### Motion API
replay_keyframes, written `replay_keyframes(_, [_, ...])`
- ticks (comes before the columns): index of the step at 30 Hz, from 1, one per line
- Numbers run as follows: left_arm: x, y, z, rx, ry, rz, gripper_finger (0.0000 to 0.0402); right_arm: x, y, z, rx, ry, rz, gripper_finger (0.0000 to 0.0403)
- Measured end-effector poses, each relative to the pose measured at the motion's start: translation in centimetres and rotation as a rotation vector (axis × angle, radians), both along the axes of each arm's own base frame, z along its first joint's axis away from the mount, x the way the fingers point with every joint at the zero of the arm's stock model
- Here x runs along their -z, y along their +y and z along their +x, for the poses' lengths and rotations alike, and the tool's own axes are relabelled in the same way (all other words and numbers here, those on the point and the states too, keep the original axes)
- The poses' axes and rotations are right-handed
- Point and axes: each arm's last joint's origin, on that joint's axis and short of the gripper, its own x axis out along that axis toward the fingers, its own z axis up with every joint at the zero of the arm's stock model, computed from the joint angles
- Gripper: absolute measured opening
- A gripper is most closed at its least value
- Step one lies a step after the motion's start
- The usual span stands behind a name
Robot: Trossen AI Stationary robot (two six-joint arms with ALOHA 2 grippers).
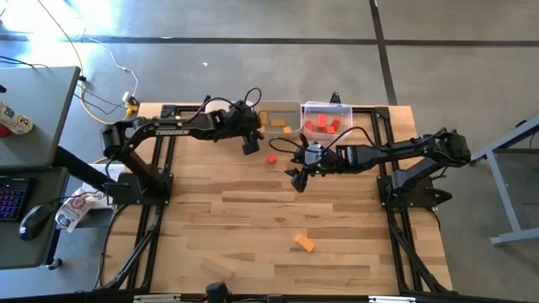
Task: Sort & place blocks by color
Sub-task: Put the brown block into the white bin
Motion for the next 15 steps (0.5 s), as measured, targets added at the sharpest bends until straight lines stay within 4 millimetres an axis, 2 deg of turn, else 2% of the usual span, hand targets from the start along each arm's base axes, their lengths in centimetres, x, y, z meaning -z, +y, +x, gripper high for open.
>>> replay_keyframes(10, [-3.7,-6.3,-1.9,0.116,0.023,-0.117,0.0200,0.0,0.0,0.0,-0.006,0.003,-0.013,0.0225])
replay_keyframes(15, [-5.1,-10.1,-2.6,0.245,-0.008,-0.231,0.0200,0.0,0.0,0.0,-0.006,0.003,-0.013,0.0225])
